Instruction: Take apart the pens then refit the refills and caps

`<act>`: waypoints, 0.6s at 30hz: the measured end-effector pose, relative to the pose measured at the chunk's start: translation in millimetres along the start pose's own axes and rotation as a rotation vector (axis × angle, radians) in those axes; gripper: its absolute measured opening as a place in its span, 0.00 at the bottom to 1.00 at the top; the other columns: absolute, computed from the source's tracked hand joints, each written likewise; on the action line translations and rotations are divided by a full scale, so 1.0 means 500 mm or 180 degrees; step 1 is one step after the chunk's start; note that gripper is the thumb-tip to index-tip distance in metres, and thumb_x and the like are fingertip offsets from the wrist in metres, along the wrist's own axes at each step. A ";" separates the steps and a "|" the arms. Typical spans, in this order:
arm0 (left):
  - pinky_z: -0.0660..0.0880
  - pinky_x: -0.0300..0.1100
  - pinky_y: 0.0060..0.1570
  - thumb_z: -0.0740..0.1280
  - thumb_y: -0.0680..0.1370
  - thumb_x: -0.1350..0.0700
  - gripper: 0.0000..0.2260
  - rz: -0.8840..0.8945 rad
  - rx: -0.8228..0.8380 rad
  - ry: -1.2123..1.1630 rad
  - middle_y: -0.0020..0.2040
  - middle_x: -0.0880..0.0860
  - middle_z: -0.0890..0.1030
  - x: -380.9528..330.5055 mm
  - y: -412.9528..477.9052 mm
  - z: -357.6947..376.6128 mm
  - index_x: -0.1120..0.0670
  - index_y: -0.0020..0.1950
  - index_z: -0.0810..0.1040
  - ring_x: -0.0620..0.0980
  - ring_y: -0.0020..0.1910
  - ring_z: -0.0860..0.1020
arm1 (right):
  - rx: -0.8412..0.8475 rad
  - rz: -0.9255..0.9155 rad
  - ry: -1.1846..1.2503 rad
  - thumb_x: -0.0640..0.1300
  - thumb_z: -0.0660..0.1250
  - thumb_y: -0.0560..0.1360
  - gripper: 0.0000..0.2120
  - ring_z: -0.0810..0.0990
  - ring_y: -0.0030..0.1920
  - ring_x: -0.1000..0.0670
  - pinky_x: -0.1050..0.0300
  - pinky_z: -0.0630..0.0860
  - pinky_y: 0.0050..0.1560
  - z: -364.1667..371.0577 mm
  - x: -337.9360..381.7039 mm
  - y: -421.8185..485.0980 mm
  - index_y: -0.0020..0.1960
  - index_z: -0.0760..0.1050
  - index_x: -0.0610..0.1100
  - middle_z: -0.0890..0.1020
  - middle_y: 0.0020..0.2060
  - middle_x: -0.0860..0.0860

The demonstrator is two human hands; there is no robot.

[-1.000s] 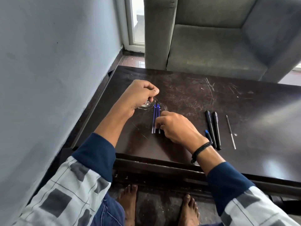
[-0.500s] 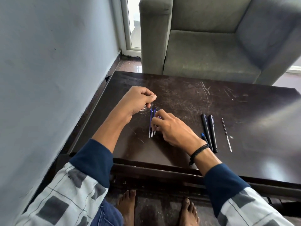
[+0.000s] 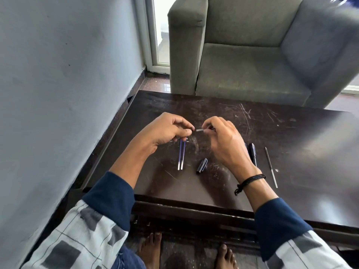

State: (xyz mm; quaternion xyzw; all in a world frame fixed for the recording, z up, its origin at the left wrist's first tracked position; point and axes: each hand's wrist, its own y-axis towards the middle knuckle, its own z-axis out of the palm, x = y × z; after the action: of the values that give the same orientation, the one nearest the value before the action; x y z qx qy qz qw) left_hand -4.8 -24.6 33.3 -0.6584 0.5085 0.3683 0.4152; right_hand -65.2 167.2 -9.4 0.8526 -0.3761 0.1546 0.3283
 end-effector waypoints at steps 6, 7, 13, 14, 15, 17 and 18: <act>0.71 0.32 0.33 0.73 0.78 0.64 0.08 0.0027 0.0142 0.0108 0.32 0.50 0.82 -0.006 -0.003 0.007 0.59 0.56 0.85 0.37 0.27 0.75 | -0.0024 0.0007 -0.0060 0.41 0.67 0.80 0.02 0.74 0.48 0.49 0.55 0.72 0.47 -0.005 0.008 0.000 0.52 0.76 0.47 0.80 0.47 0.54; 0.71 0.33 0.33 0.73 0.78 0.64 0.08 0.0019 0.0144 0.0128 0.33 0.51 0.82 -0.006 -0.004 0.006 0.59 0.56 0.85 0.37 0.27 0.75 | -0.0005 0.0008 -0.0072 0.41 0.67 0.80 0.02 0.74 0.48 0.49 0.55 0.72 0.47 -0.005 0.009 -0.001 0.52 0.76 0.47 0.80 0.46 0.54; 0.69 0.31 0.30 0.73 0.78 0.63 0.08 0.0051 0.0180 0.0133 0.32 0.52 0.82 -0.008 -0.004 0.007 0.56 0.56 0.86 0.37 0.26 0.75 | 0.0055 0.0042 0.0003 0.42 0.69 0.79 0.02 0.75 0.47 0.51 0.59 0.68 0.45 -0.006 0.012 0.000 0.50 0.77 0.47 0.80 0.45 0.55; 0.69 0.30 0.29 0.73 0.78 0.62 0.08 0.0038 0.0189 0.0121 0.32 0.52 0.82 -0.008 -0.004 0.008 0.56 0.56 0.86 0.37 0.26 0.74 | 0.0071 0.0048 0.0013 0.42 0.70 0.78 0.02 0.75 0.47 0.51 0.60 0.68 0.45 -0.006 0.014 0.000 0.50 0.77 0.47 0.80 0.45 0.55; 0.69 0.30 0.29 0.73 0.78 0.62 0.07 0.0019 0.0197 0.0124 0.33 0.52 0.82 -0.007 -0.004 0.009 0.55 0.55 0.86 0.37 0.26 0.74 | 0.0090 0.0063 0.0033 0.41 0.70 0.78 0.03 0.75 0.47 0.51 0.59 0.69 0.45 -0.005 0.017 -0.001 0.50 0.77 0.47 0.80 0.44 0.56; 0.69 0.32 0.31 0.74 0.78 0.61 0.06 -0.0032 0.0196 0.0183 0.33 0.52 0.81 -0.005 -0.002 0.012 0.54 0.54 0.86 0.37 0.26 0.73 | 0.0145 0.0118 0.0101 0.41 0.70 0.78 0.04 0.76 0.46 0.51 0.57 0.72 0.45 -0.004 0.022 -0.003 0.50 0.77 0.48 0.80 0.43 0.56; 0.69 0.34 0.32 0.74 0.77 0.60 0.06 -0.0065 0.0183 0.0229 0.33 0.52 0.81 -0.004 -0.001 0.012 0.53 0.53 0.86 0.37 0.26 0.73 | 0.0184 0.0140 0.0135 0.40 0.71 0.77 0.05 0.77 0.45 0.53 0.58 0.74 0.44 -0.004 0.024 -0.003 0.50 0.76 0.48 0.80 0.43 0.57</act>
State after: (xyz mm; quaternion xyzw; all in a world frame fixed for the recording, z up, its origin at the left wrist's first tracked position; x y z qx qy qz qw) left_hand -5.1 -18.2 32.7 -0.6641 0.5267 0.3255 0.4191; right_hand -56.0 163.0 -2.6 0.8497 -0.3831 0.1906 0.3080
